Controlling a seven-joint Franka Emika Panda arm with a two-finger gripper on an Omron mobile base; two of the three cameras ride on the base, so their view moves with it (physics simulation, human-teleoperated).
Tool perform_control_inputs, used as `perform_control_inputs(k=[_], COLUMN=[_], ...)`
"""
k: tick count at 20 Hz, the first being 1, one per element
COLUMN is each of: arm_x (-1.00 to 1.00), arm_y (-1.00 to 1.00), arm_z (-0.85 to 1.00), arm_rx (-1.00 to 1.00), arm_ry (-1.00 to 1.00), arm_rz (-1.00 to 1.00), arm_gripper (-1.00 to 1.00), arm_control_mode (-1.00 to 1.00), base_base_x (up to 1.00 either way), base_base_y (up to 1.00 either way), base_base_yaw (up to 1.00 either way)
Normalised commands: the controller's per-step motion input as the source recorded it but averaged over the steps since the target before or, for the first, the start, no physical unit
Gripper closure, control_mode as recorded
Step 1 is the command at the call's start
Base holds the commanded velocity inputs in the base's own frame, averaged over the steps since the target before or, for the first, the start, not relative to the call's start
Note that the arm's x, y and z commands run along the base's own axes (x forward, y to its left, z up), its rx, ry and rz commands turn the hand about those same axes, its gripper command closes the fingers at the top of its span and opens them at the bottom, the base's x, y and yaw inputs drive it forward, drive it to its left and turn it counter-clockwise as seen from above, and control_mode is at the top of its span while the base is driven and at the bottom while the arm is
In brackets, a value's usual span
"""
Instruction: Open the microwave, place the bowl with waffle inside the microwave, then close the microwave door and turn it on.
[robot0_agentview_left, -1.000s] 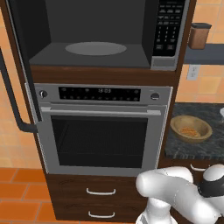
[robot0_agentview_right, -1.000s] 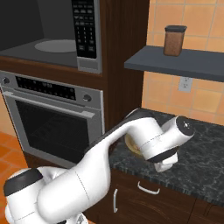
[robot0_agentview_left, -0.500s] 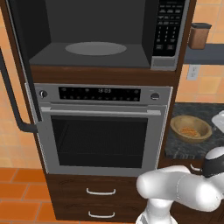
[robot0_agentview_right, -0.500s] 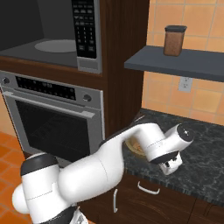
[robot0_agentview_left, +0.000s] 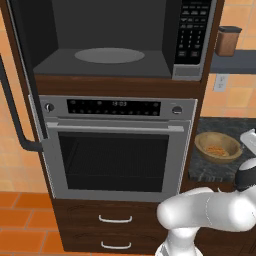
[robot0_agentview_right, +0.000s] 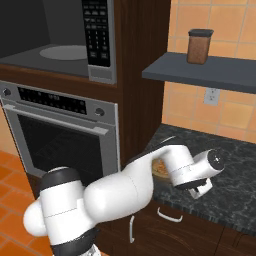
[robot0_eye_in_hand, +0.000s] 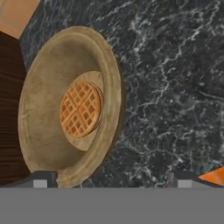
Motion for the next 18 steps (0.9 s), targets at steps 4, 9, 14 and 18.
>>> perform_control_inputs(k=[4,9,14,18], arm_x=[0.41,0.13,0.14,0.14], arm_y=[0.0,0.0,0.0,0.01], arm_z=[0.0,-0.2,-0.29,-0.32], arm_rx=[0.0,-0.06,-0.12,-0.14], arm_ry=[-0.03,0.0,0.0,0.0], arm_rz=[0.0,0.0,0.0,0.0], arm_gripper=[-1.0,-1.0,-1.0,-1.0], arm_control_mode=[-1.0,-1.0,-1.0,-1.0], base_base_x=[0.0,0.0,0.0,0.0], base_base_y=[0.0,0.0,0.0,0.0], base_base_yaw=[0.0,0.0,0.0,0.0])
